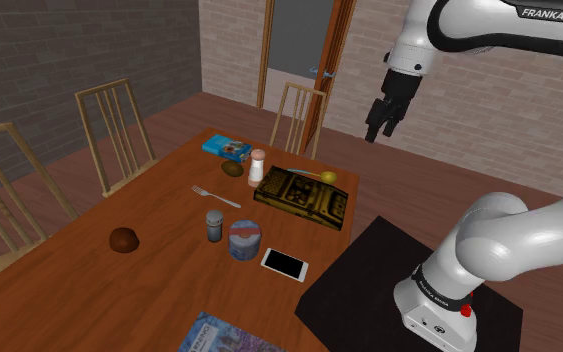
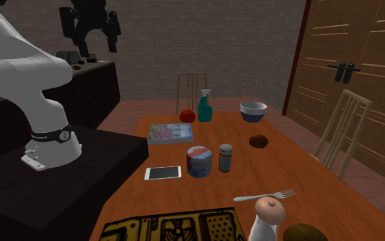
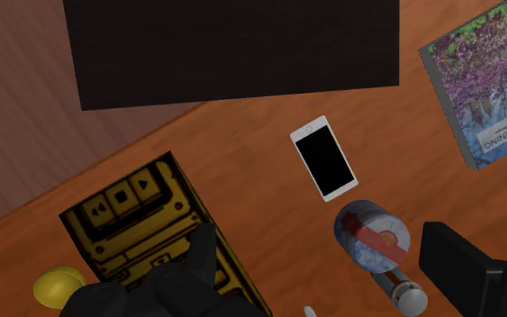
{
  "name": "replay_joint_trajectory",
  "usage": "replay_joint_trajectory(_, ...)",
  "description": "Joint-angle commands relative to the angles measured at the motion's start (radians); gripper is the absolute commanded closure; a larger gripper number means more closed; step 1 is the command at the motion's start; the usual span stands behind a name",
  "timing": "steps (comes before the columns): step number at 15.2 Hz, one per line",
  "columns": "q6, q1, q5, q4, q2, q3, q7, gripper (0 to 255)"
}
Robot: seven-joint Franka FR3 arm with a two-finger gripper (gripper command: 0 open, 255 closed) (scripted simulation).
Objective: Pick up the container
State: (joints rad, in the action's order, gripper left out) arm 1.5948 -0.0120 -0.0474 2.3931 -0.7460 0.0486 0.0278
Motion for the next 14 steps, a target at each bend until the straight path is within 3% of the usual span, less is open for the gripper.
replay_joint_trajectory(1,0.000,0.000,0.000,0.000,0.000,0.000,0.000,0)
replay_joint_trajectory(14,0.417,0.061,-0.049,0.065,0.315,-0.185,0.185,0)
